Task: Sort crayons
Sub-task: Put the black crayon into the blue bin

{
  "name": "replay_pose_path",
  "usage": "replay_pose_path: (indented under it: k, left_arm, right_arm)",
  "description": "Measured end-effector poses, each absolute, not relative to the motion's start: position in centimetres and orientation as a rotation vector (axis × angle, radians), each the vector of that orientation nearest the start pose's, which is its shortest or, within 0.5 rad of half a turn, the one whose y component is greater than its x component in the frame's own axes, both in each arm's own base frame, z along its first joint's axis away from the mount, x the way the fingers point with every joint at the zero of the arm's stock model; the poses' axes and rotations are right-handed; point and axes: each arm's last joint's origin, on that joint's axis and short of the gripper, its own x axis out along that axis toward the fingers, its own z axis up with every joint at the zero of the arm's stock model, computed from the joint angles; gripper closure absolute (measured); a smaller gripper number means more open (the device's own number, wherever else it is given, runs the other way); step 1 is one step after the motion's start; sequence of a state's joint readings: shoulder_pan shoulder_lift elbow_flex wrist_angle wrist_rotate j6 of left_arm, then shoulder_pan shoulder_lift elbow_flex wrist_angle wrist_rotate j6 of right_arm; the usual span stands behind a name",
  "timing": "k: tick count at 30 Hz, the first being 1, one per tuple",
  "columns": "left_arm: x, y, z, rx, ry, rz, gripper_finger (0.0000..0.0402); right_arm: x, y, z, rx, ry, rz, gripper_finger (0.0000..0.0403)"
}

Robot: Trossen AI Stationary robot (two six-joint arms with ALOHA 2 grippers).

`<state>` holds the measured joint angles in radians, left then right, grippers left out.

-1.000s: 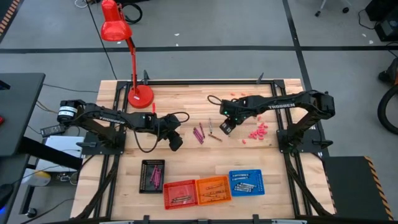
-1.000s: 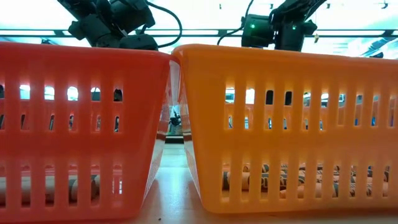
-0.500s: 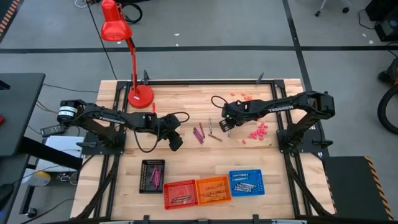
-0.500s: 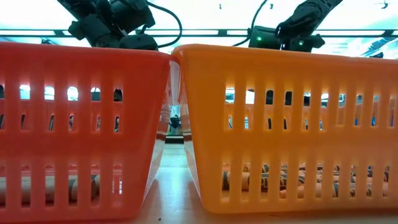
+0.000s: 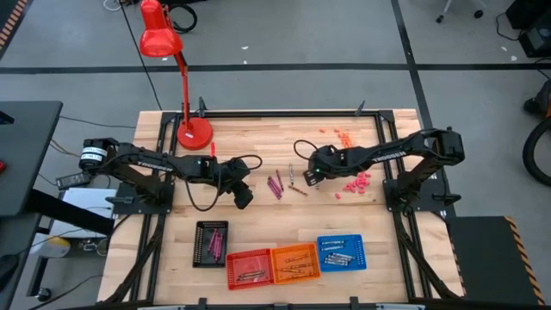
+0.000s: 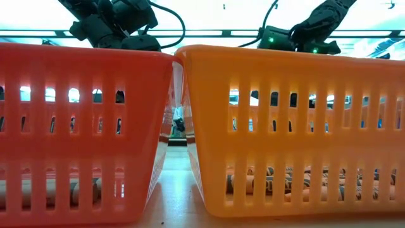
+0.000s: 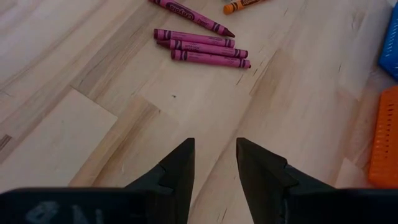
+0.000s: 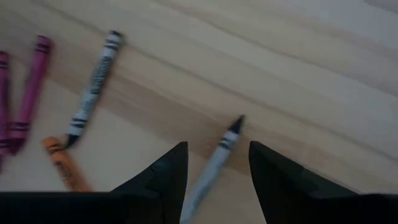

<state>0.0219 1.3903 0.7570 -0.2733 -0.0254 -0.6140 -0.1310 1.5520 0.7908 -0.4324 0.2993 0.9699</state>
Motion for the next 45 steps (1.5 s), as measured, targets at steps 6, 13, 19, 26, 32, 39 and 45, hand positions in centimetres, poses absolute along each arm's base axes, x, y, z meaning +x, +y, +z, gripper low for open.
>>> replay_pose_path:
  k: [6, 13, 19, 26, 32, 39, 45]
  left_arm:
    - [26.5, 0.7, 19.0, -0.569, 0.863, 0.321, 0.0271]
    - [26.5, 0.7, 19.0, -0.573, 0.863, 0.323, 0.0271]
    - [26.5, 0.7, 19.0, -0.573, 0.863, 0.323, 0.0271]
    - [26.5, 0.7, 19.1, -0.582, 0.861, 0.327, 0.0271]
    - [26.7, 0.7, 19.2, -0.584, 0.836, 0.319, 0.0271]
    - [26.9, 0.7, 19.4, -0.586, 0.816, 0.312, 0.0271]
    - [26.9, 0.7, 19.4, -0.585, 0.816, 0.312, 0.0271]
  right_arm:
    - [26.4, -3.6, 14.7, 0.708, 0.845, -0.94, 0.0229]
    - [25.4, -3.0, 12.9, 0.638, 0.805, -0.926, 0.0229]
    - [24.7, -2.5, 11.6, 0.674, 0.755, -0.886, 0.0229]
    - [24.3, -2.0, 11.3, 0.618, 0.799, -0.852, 0.024]
    - [24.2, -2.0, 11.2, 0.609, 0.815, -0.853, 0.0266]
    - [23.9, -1.9, 11.1, 0.596, 0.866, -0.849, 0.0304]
    - [23.7, -1.9, 11.0, 0.578, 0.91, -0.827, 0.0346]
